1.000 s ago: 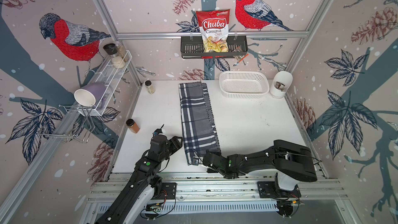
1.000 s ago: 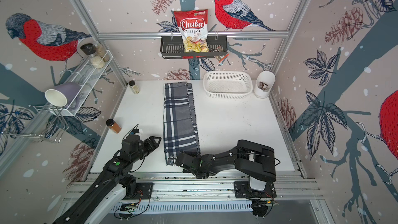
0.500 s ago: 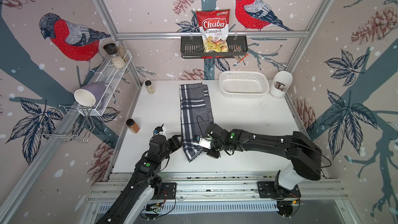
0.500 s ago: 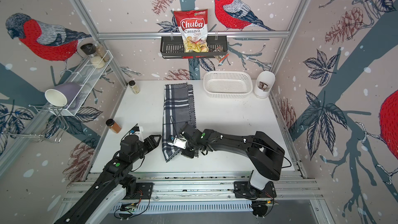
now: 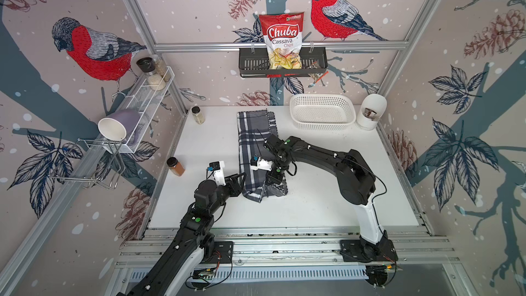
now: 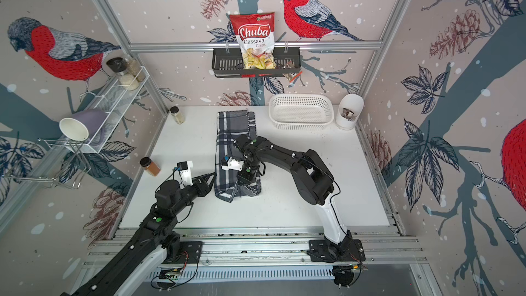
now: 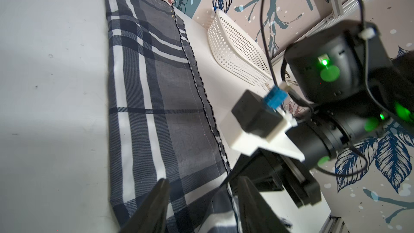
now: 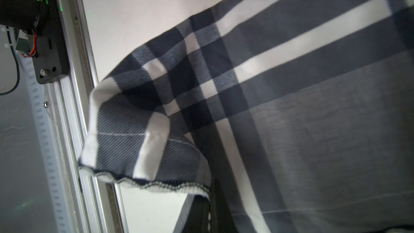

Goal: Roll up the pillowcase
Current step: Roll the pillowcase at the center of the board.

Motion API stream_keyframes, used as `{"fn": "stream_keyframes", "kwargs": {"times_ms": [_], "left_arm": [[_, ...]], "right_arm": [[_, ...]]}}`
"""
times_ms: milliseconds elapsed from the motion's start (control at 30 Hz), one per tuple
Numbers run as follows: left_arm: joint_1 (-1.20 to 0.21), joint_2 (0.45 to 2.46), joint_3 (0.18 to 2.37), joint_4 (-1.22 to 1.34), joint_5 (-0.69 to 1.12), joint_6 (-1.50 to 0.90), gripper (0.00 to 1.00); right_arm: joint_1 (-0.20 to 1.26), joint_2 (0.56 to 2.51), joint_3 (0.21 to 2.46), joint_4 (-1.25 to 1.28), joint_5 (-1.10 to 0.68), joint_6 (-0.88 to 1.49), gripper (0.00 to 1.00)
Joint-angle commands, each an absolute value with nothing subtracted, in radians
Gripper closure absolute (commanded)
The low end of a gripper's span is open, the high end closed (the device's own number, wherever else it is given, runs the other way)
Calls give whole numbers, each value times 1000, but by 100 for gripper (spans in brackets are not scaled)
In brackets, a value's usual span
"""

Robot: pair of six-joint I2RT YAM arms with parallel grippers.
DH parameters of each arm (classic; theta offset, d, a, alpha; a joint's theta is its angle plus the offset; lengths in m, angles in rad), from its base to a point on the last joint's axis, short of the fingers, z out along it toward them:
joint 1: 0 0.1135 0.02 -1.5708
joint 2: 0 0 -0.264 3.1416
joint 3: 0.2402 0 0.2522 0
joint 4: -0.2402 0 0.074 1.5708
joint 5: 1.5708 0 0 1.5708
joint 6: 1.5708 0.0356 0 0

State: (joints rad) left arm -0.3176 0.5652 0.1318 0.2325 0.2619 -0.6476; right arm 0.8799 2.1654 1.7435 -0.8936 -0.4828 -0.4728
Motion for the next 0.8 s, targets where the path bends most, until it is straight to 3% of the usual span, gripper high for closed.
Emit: {"fn": "stream_keyframes", "kwargs": {"times_ms": [0,100,267,467,767], "left_arm": [[-319,555,104,338,288,-609,46],[-319,526,62,385,315,-599,45],[-321,517,14,462,402,-570,25],[-353,529,8,447,418,-491,12],[-495,742,94,480,341,-380,7]], "right_arm": [[866,2237,1856,-1046,-507,-535,96],[848,2287,1947,-1088,-505,-559,95],[832,2365,2083,-1160,-507,-583,93],[819,2379,2090,-1164,-509,-586,91],[818,2378,2098,-1163,-521,-582,90]]}}
